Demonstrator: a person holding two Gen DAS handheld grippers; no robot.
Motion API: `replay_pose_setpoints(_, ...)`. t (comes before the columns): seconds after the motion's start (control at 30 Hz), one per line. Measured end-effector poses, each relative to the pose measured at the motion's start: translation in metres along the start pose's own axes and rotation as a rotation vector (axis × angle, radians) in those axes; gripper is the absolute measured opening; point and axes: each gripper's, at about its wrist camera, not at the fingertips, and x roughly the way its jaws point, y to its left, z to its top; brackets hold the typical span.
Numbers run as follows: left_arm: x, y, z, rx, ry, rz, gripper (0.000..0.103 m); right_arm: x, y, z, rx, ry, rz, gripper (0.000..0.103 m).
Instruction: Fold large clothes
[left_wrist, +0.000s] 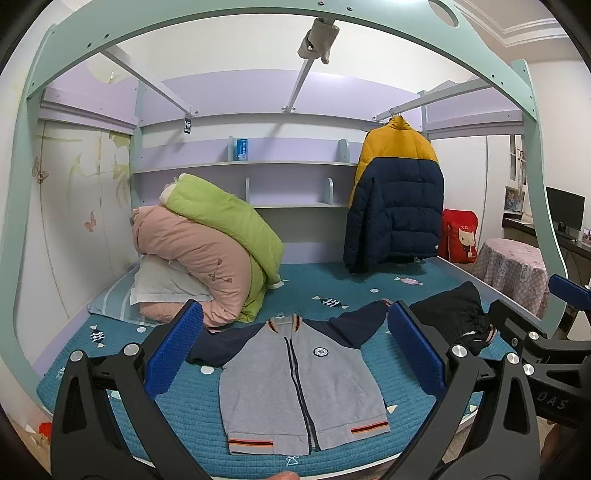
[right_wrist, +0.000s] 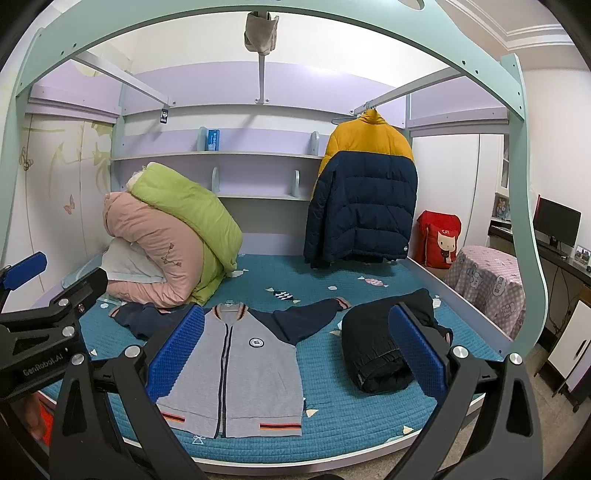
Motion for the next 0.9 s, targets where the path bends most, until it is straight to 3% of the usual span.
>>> replay_pose_setpoints(0.9,-0.0006,-0.0015,0.0011,0.000,-0.003,-0.003,0.100,-0.0019,0.0023,0.0004,0.007,-0.004,0.006,0.096)
